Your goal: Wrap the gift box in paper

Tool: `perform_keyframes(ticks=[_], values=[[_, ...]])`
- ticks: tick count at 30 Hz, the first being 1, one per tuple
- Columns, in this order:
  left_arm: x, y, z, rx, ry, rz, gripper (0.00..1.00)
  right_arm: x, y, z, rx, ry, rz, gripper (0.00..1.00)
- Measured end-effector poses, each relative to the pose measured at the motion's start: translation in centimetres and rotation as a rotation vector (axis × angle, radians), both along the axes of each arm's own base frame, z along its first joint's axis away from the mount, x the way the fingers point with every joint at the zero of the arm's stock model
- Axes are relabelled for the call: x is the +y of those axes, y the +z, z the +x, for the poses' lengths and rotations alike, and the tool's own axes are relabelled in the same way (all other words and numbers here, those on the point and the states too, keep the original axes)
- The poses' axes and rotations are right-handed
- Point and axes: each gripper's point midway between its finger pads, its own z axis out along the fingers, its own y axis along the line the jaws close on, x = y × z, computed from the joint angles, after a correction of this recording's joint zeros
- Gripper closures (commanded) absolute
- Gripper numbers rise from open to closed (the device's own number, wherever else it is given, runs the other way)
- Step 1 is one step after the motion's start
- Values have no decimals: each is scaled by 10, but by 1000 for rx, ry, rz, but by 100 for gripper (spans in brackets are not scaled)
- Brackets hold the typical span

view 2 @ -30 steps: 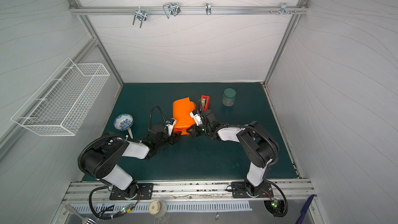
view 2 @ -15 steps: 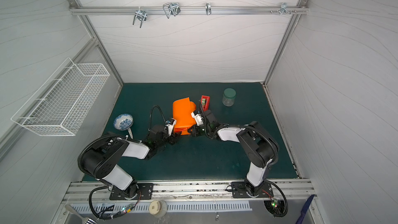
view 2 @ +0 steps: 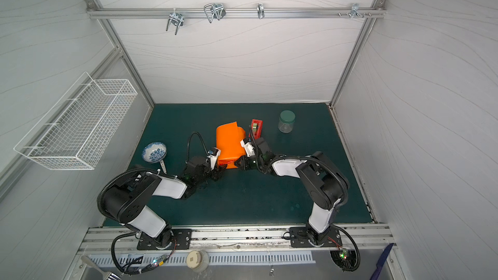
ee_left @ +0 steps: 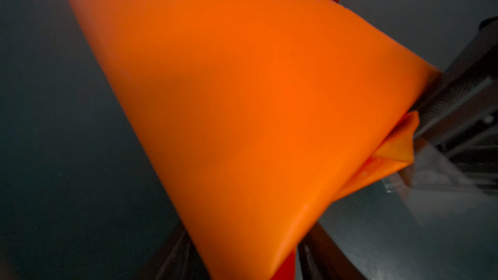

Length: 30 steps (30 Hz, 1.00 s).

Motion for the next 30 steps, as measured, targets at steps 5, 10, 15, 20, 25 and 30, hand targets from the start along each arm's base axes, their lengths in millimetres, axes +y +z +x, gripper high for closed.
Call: perform_keyframes(ticks=[5, 10, 15, 20, 25, 30], values=[[0, 0, 0, 0, 0, 0, 41, 1, 3, 4, 11, -30, 4, 75], [0, 0, 0, 0, 0, -1, 41, 6, 11, 10, 16, -63, 11, 70], [0, 0, 0, 1, 0, -1, 41, 7, 9, 11, 40, -92, -1, 67], [1, 0, 0, 1, 2, -1, 41, 1, 4, 11, 59, -121, -33, 63], [1, 0, 1, 1, 5, -2, 41, -4, 8, 12, 52, -146, -49, 62], [1, 0, 1, 2, 6, -4, 41, -8, 12, 12, 39, -157, -56, 61]])
